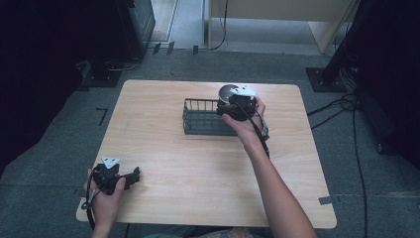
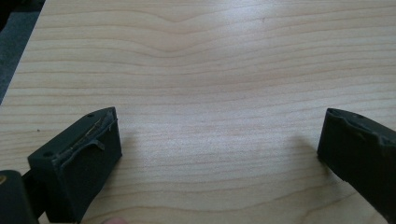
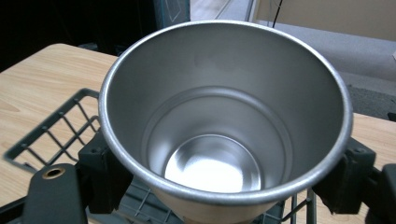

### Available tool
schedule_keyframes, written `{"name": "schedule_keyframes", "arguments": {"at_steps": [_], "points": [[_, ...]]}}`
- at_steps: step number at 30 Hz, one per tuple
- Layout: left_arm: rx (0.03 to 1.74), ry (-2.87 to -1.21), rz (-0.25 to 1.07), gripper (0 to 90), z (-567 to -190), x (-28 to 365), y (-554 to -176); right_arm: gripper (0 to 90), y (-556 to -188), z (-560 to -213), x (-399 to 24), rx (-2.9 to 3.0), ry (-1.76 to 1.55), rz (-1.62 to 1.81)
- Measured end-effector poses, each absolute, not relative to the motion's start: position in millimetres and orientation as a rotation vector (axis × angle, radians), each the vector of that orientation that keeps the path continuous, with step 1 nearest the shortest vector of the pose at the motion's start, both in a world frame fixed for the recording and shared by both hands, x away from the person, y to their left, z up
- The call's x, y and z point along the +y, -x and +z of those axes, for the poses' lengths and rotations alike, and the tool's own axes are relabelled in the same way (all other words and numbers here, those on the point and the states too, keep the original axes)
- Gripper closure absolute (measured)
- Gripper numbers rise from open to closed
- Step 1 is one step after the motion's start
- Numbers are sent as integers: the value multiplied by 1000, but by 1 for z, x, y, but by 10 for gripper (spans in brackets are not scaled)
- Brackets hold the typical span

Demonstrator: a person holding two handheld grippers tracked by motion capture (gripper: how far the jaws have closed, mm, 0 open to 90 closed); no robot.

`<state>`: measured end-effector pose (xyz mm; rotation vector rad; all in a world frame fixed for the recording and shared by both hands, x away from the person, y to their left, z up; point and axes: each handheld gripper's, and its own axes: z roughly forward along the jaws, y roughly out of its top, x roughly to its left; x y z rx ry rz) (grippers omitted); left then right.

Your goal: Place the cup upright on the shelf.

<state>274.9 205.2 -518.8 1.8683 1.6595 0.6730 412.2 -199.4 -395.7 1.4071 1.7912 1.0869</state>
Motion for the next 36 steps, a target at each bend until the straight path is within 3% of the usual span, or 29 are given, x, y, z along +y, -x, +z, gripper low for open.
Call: {"name": "schedule_keyframes", "arguments": {"at_steps": [18,33,36], "points": [[1655,-1872,672,0,-519,205,-275,185,-429,-440,-201,1839,-1500,1019],[1655,-1873,672,0,-519,205,-275,176,-431,-446,-201,1888,-1524,1003],[1655,-1873,672,0,-519,205,-275,123,-430,-441,-203,1869,-1538,1026]]}}
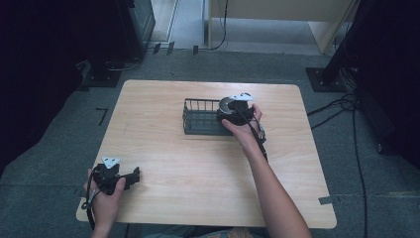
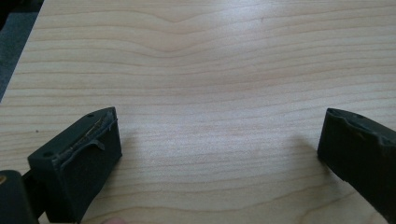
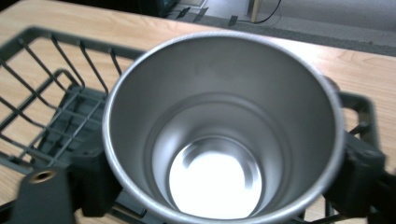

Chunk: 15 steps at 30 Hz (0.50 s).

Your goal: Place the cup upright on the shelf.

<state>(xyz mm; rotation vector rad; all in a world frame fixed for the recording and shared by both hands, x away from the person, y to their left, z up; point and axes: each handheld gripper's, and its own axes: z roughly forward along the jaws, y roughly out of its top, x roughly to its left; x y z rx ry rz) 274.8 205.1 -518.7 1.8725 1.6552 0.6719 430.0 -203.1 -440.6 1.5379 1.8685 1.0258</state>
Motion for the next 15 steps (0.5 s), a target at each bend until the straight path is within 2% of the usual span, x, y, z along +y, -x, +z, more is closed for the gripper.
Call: {"name": "schedule_keyframes", "arguments": {"at_steps": [2,4,9,15], "points": [[1655,-1872,672,0,-519,205,-275,119,-430,-439,-204,1863,-1537,1028],[1655,-1872,672,0,-519,205,-275,67,-428,-436,-205,1861,-1538,1031],[1655,-1873,672,0,-519,205,-275,10,-422,-428,-208,1847,-1533,1069],[1655,-1873,672,0,-519,205,-275,0,-409,-419,-213,1845,-1501,1097]]}}
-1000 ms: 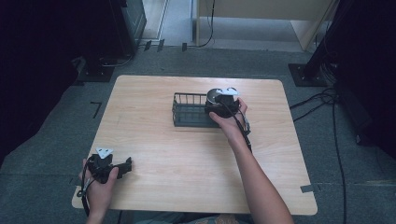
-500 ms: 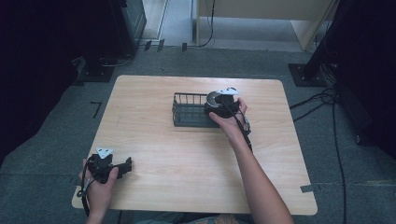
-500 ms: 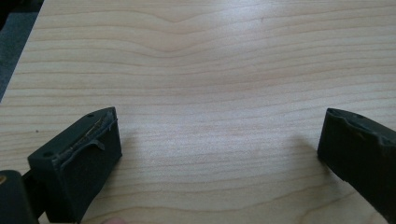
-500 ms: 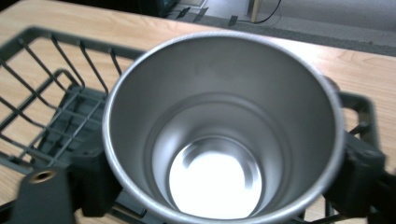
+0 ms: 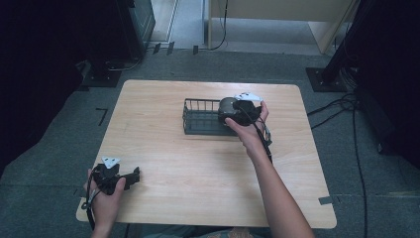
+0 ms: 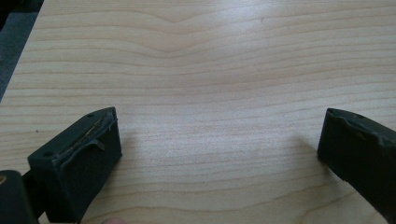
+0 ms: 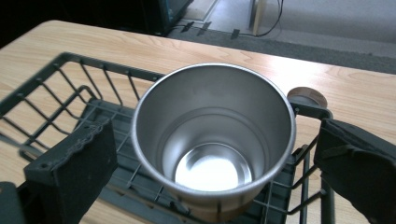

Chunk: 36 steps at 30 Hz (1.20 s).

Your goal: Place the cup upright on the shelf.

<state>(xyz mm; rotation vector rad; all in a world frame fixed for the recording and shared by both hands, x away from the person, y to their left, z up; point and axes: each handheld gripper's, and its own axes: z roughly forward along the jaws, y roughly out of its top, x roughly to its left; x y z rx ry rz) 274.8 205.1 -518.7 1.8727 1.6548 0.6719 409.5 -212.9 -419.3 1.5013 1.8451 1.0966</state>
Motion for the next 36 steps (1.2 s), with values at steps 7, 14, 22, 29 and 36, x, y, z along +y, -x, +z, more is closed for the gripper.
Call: {"name": "schedule_keyframes", "arguments": {"at_steps": [7,14,22,29,36], "points": [[1655,-1873,672,0,-519,205,-275,0,-393,-413,-221,1838,-1479,1127],[1655,-1873,672,0,-519,205,-275,0,-379,-412,-228,1846,-1449,1133],[1654,-1872,673,0,-519,205,-275,0,-360,-414,-245,1834,-1445,1139],[1653,-1875,673,0,-519,205,-275,0,-344,-422,-262,1821,-1463,1130],[1653,-1875,673,0,-519,205,-275,0,-330,-435,-279,1814,-1491,1119]]}}
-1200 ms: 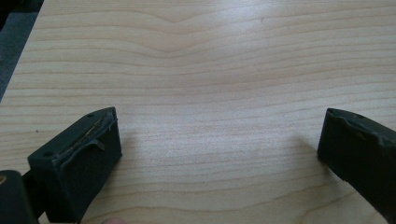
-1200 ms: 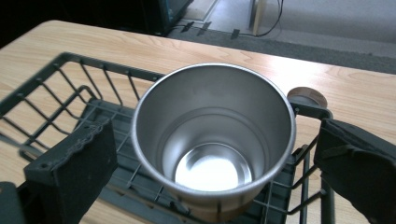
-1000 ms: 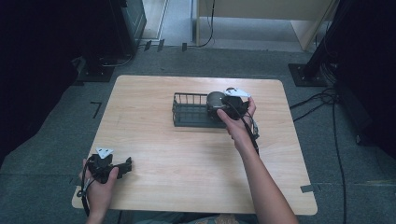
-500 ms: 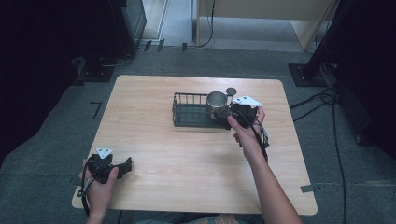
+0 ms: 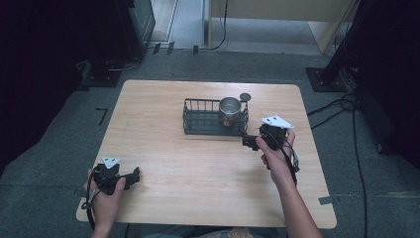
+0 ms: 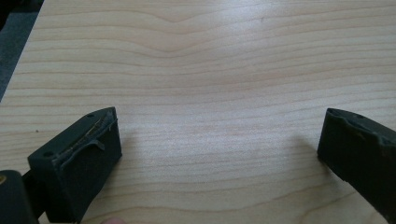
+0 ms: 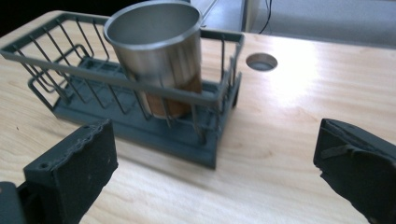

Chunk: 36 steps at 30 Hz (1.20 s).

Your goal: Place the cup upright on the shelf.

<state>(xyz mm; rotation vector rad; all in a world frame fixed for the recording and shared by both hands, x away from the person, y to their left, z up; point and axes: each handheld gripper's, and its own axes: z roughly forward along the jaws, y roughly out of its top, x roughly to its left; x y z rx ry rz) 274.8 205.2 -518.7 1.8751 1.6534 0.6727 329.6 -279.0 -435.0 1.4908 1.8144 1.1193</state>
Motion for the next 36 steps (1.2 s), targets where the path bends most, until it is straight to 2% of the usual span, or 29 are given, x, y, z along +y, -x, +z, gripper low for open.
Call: {"name": "schedule_keyframes", "arguments": {"at_steps": [36], "points": [[1653,-1875,673,0,-519,205,-275,0,-269,-497,-359,1755,-1666,954]]}}
